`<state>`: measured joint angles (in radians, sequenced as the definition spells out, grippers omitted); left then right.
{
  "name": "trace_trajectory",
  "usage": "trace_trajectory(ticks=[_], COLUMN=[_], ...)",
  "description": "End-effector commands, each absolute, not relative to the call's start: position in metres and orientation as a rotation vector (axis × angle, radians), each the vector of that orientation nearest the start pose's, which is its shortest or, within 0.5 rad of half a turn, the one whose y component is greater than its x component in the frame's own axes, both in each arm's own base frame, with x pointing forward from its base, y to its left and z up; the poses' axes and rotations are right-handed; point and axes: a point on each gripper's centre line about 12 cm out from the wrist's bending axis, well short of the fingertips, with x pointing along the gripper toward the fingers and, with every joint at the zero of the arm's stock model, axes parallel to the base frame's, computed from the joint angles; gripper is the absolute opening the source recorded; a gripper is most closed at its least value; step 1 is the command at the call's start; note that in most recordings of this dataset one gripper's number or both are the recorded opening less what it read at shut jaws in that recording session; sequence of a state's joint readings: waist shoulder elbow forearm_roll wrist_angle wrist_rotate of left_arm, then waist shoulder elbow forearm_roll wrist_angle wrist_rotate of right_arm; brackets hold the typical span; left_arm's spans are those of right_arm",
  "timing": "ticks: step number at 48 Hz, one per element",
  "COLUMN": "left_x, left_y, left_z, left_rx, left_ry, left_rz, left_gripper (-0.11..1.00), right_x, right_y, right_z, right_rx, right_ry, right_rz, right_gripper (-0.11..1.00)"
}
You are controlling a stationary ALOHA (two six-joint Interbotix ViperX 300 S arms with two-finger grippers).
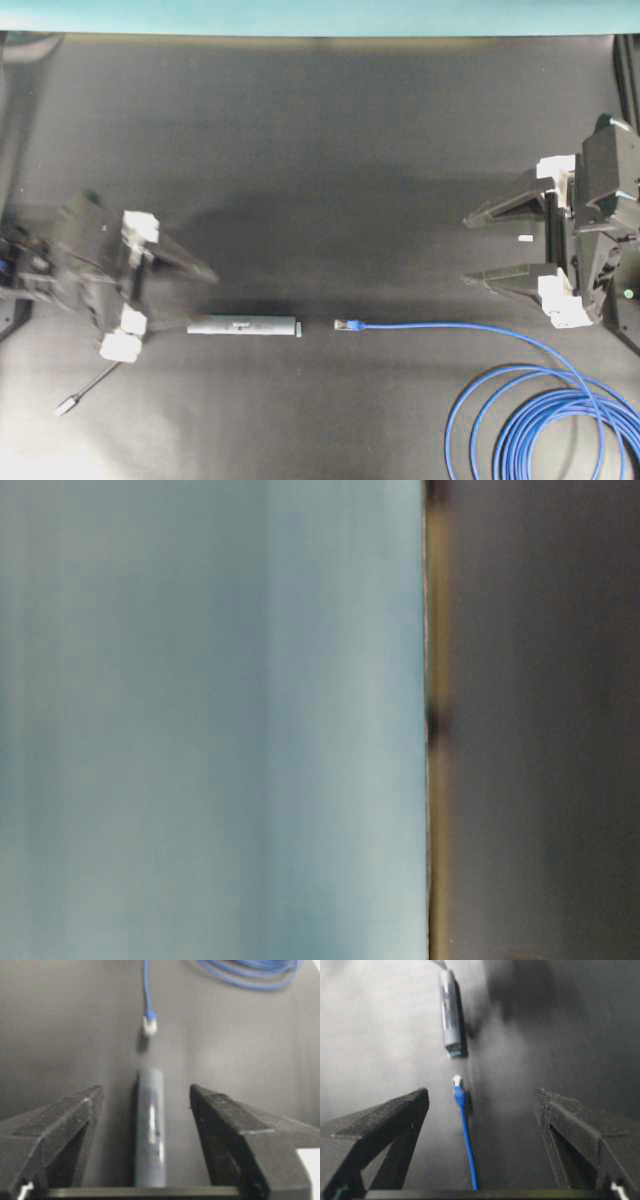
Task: Insert the LAN cable into the hub.
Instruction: 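Grasp the grey Anker hub with the left gripper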
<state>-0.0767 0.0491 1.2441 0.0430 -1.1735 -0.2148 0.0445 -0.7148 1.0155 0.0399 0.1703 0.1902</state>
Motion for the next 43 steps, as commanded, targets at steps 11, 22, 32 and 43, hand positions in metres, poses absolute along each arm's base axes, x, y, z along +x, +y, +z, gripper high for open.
trace_trajectory(ticks=[11,22,32,43], left_x=[0.296,0.298,0.305,0.309], left_y=[-0.036,-0.036,-0.034,-0.033], left_z=[0.098,0.082,0.073,0.065], left_rx=[-0.194,-0.19,-0.176,-0.17], left_ry=[0.183,0.235,0.285,0.318], left_rz=[-0.128,-0.122,-0.11,-0.104], left_gripper=[0.67,0.67,0.67,0.66], right_x=[0.243,0.243,0.243,0.243], right_y=[0.012,0.012,0.014,0.016], right_z=[0.258,0.258,0.259,0.259], right_rx=[0.227,0.227,0.227,0.226], right_ry=[0.463,0.464,0.457,0.461], right_rz=[-0.001,-0.001,0.003,0.013], right_gripper=[0.81,0.81,0.81,0.81])
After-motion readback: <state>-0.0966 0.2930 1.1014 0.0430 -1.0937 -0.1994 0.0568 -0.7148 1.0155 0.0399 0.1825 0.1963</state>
